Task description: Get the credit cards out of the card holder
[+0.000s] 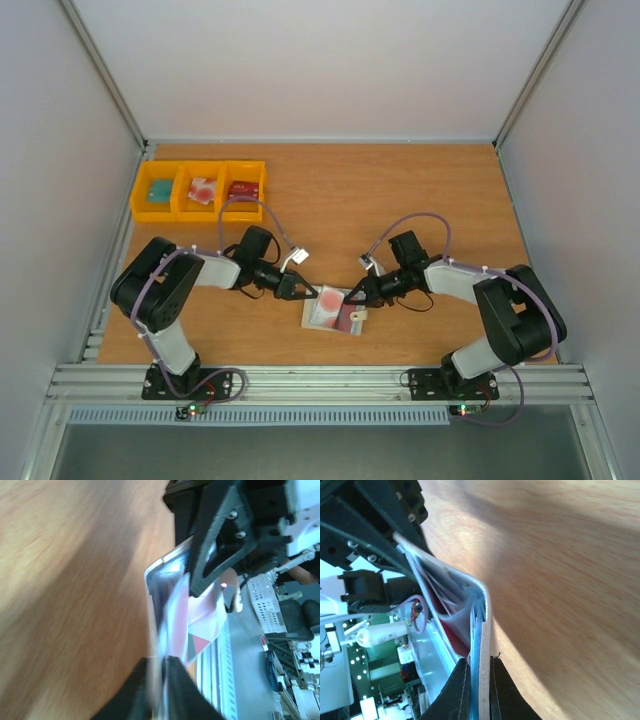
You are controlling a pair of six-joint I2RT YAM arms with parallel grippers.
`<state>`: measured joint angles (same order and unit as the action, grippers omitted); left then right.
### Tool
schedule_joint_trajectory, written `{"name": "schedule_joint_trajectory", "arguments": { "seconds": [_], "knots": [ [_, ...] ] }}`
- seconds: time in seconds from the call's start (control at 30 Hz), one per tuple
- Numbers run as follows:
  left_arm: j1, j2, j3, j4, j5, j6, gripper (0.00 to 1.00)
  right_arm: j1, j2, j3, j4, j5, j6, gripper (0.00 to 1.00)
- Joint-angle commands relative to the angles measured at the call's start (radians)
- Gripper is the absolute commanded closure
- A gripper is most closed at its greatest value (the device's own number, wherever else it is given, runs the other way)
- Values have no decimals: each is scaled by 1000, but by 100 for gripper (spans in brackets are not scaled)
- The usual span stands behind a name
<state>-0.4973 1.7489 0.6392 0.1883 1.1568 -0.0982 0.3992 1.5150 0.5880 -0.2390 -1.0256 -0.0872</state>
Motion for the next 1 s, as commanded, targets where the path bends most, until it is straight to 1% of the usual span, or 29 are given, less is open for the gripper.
{"name": "schedule_joint_trajectory", "arguments": {
  "seconds": [0.0,0.03,0.07,0.13,0.23,0.3,0.33,0.4,0.47,0.57,0.6,0.63,0.67,0.7,0.73,0.77,0.83,0.9,0.93,0.97],
  "knots": [
    [-1,-79,-35,158,165,-16,71,6,-69,34,11,-78,15,99],
    [-1,-94,-53,225,183,-45,56,6,-82,43,3,-79,11,99],
    [-1,-103,-68,275,189,-92,49,6,-90,48,-2,-82,7,99],
    [-1,-118,-89,305,190,-134,46,6,-102,67,-17,-85,3,99],
    [-1,-148,-115,301,190,-136,47,6,-125,98,-73,-83,-33,99],
    [-1,-167,-118,290,193,-140,52,4,-144,128,-146,-73,-80,99],
    [-1,-179,-118,292,193,-149,57,4,-152,139,-176,-62,-97,99],
    [0,-198,-118,305,193,-168,69,2,-162,154,-198,-52,-110,99],
    [2,-212,-118,307,194,-195,78,0,-161,159,-201,-40,-115,99],
    [4,-230,-129,309,180,-208,99,0,-148,170,-195,-32,-114,99],
    [3,-235,-131,315,169,-213,100,0,-147,178,-202,-26,-117,99],
    [3,-242,-131,325,155,-224,100,-2,-152,192,-219,-9,-126,95],
    [4,-254,-130,334,135,-251,100,-3,-162,214,-246,19,-138,91],
    [6,-265,-127,343,106,-269,100,-9,-175,236,-282,53,-155,85],
    [8,-276,-125,353,74,-293,100,-20,-197,262,-320,101,-166,80],
    [13,-289,-125,366,31,-312,100,-38,-224,285,-366,175,-175,79],
    [15,-316,-125,401,-43,-369,100,-87,-301,327,-406,286,-172,69],
    [16,-341,-135,454,-87,-413,100,-126,-394,359,-421,388,-149,59],
    [16,-353,-146,489,-102,-445,100,-127,-421,373,-430,441,-147,56],
    [16,-364,-151,508,-122,-468,100,-127,-443,387,-440,470,-146,56]
  ]
}}
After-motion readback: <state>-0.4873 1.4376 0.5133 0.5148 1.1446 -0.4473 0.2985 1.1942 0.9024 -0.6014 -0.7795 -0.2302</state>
